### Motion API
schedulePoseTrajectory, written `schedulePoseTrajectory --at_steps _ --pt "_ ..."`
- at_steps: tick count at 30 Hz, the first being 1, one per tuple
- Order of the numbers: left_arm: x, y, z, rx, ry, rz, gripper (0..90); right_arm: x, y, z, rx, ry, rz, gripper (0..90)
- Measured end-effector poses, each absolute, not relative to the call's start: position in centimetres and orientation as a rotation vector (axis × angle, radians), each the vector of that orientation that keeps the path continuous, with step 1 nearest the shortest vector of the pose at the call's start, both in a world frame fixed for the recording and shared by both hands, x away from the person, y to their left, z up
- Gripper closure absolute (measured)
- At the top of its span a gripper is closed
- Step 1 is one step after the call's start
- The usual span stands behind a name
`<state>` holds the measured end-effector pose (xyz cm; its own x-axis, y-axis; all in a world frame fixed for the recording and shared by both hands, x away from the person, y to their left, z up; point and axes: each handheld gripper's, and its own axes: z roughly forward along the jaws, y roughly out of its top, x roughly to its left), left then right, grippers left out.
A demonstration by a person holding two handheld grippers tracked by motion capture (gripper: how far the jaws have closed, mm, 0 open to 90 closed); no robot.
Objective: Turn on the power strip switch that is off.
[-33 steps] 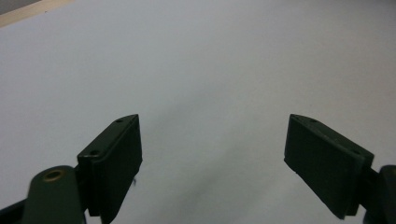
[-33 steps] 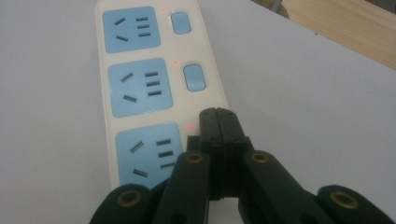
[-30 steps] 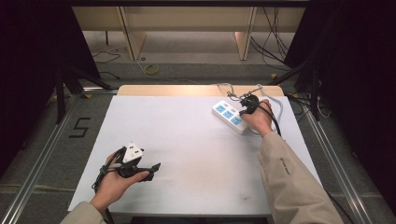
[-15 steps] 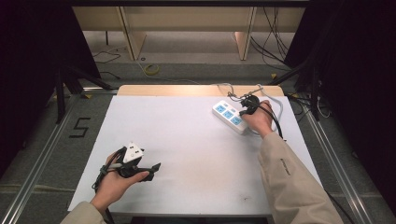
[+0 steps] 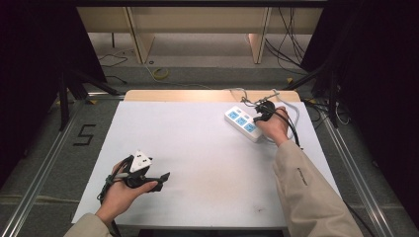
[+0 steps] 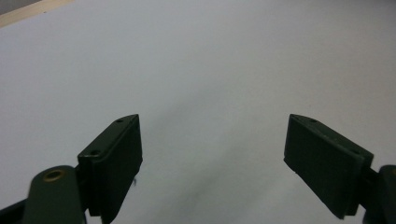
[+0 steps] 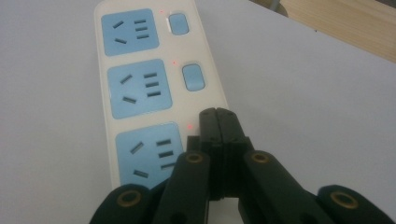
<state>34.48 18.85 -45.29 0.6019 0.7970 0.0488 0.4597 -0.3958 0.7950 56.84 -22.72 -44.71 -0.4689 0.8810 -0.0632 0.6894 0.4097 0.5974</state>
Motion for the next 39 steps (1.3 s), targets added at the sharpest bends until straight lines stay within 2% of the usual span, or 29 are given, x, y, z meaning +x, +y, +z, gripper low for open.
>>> schedulePoseTrajectory --at_steps 39 --pt "34.5 18.8 -45.4 2.049 0.995 0.551 19.1 54.0 -23.9 -43.3 1.33 2.256 0.834 90.0"
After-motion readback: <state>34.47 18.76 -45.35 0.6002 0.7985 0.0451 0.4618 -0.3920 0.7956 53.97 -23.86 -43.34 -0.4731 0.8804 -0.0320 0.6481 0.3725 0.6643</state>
